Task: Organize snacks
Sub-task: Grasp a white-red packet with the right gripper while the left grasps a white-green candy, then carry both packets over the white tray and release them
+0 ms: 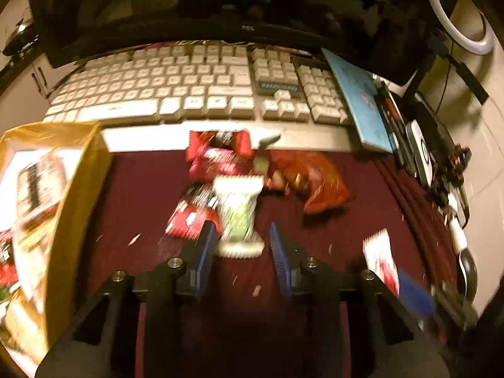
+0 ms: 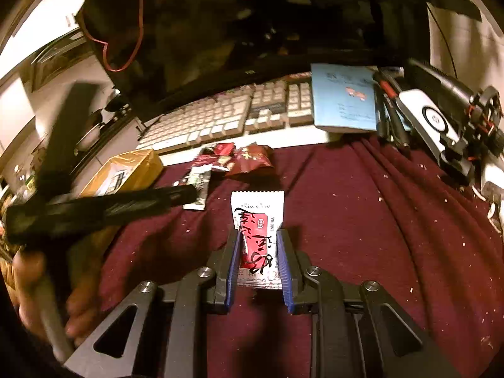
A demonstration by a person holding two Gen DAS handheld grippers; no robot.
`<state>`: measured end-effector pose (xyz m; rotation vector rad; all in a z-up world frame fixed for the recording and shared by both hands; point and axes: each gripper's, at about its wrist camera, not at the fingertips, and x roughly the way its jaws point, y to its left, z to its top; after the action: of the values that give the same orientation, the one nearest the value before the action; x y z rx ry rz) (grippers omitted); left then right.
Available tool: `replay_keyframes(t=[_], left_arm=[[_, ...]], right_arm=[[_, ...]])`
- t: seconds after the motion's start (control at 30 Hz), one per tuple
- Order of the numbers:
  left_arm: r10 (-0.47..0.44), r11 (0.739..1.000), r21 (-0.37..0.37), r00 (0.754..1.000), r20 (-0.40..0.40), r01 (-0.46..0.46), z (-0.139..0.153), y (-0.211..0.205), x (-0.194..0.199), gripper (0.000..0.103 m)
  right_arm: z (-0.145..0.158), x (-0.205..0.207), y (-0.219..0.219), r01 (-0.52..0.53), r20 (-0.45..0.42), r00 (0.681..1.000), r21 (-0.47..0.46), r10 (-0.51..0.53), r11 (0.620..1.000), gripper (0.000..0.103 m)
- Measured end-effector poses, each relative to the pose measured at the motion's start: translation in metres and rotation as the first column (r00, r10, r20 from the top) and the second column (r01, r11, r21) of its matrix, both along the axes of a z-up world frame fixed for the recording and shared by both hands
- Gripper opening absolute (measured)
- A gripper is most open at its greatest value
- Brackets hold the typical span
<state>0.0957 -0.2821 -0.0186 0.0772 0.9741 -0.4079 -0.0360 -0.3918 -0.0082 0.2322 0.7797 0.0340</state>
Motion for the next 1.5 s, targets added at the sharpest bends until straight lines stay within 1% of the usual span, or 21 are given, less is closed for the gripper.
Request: replay_keyframes(t=[0.03, 0.07, 0.17, 0.23, 0.3, 0.47, 0.6, 0.73, 0.8, 0.87, 0.97, 1.07, 1.13, 1.2, 1.27, 1.3, 1.4, 1.47, 1.5], left_arm=[[0.000, 1.000, 0.030, 1.000, -0.003, 0.001, -0.004, -0.006, 0.005, 0.031], [-0.004, 0.999, 0.050, 1.000, -0.006, 0.005, -0.007, -0.010, 0.006, 0.016], [-0.003, 0.999, 0.044, 1.000, 0.018, 0.003, -0.011, -0.009, -0.001, 0.016], [0.010, 0.999, 0.035, 1.000, 0.010, -0.011, -0.011, -0.003, -0.009, 0.016], [0.007, 1.000, -0.019, 1.000, -0.010, -0.007, -0.008, 0.007, -0.021, 0.015], [-0.018, 0.993, -0.116, 1.000, -0.020, 0.015, -0.002, 0.038, -0.076, 0.015], [0.015, 0.976, -0.217, 0.998, -0.066, -0.029, 0.001, 0.070, -0.105, 0.015], [0.065, 0.965, -0.253, 0.996, -0.053, -0.077, 0.009, 0.097, -0.127, 0.015], [0.081, 0.964, -0.251, 0.996, -0.033, -0.086, 0.017, 0.108, -0.130, 0.015], [0.105, 0.959, -0.263, 0.994, -0.012, -0.105, 0.027, 0.121, -0.128, 0.015], [0.153, 0.944, -0.294, 0.988, -0.005, -0.147, 0.040, 0.147, -0.129, 0.015], [0.186, 0.935, -0.313, 0.982, 0.032, -0.167, 0.053, 0.169, -0.129, 0.015], [0.221, 0.929, -0.317, 0.974, 0.054, -0.193, 0.064, 0.186, -0.126, 0.015], [0.268, 0.920, -0.310, 0.962, 0.055, -0.238, 0.074, 0.205, -0.120, 0.015], [0.319, 0.905, -0.311, 0.947, 0.042, -0.291, 0.085, 0.229, -0.111, 0.015], [0.349, 0.891, -0.323, 0.936, 0.041, -0.318, 0.092, 0.246, -0.105, 0.015], [0.412, 0.873, -0.308, 0.910, 0.048, -0.379, 0.103, 0.279, -0.087, 0.015], [0.425, 0.873, -0.285, 0.904, 0.049, -0.395, 0.103, 0.293, -0.068, 0.015], [0.420, 0.880, -0.265, 0.907, 0.041, -0.395, 0.099, 0.299, -0.054, 0.015]], right_arm=[[0.000, -0.001, 0.001, -0.004, 0.005, 1.000, -0.006, 0.004, 1.000, 0.023], [0.001, -0.001, 0.003, -0.009, 0.006, 1.000, -0.016, 0.009, 1.000, 0.023], [0.000, 0.000, 0.004, -0.018, 0.000, 1.000, -0.017, 0.018, 1.000, 0.023], [0.000, 0.000, 0.003, -0.023, 0.003, 1.000, -0.005, 0.023, 1.000, 0.023], [0.001, 0.000, 0.002, -0.025, 0.008, 1.000, 0.000, 0.025, 1.000, 0.023], [-0.001, 0.000, 0.006, -0.044, 0.013, 0.999, -0.011, 0.044, 0.999, 0.023], [-0.003, 0.000, 0.015, -0.074, 0.006, 0.997, -0.046, 0.074, 0.996, 0.023], [-0.004, -0.002, 0.020, -0.099, 0.005, 0.995, -0.052, 0.100, 0.994, 0.023], [-0.004, -0.001, 0.021, -0.099, -0.001, 0.995, -0.059, 0.099, 0.993, 0.023], [-0.005, 0.001, 0.025, -0.101, -0.014, 0.995, -0.081, 0.100, 0.992, 0.023], [-0.003, 0.002, 0.036, -0.127, -0.015, 0.992, -0.090, 0.126, 0.988, 0.023], [0.009, 0.003, 0.055, -0.199, -0.003, 0.980, -0.017, 0.199, 0.980, 0.023], [0.020, 0.006, 0.075, -0.251, 0.012, 0.968, 0.011, 0.251, 0.968, 0.023], [0.030, 0.014, 0.100, -0.324, 0.017, 0.946, 0.046, 0.323, 0.945, 0.023], [0.039, 0.026, 0.126, -0.380, 0.020, 0.925, 0.070, 0.380, 0.922, 0.023], [0.042, 0.033, 0.137, -0.403, 0.012, 0.915, 0.080, 0.404, 0.912, 0.023], [0.044, 0.062, 0.175, -0.443, -0.043, 0.893, 0.095, 0.449, 0.891, 0.023], [0.042, 0.086, 0.202, -0.469, -0.078, 0.876, 0.083, 0.475, 0.879, 0.023], [0.039, 0.100, 0.214, -0.477, -0.093, 0.871, 0.069, 0.482, 0.876, 0.023]])
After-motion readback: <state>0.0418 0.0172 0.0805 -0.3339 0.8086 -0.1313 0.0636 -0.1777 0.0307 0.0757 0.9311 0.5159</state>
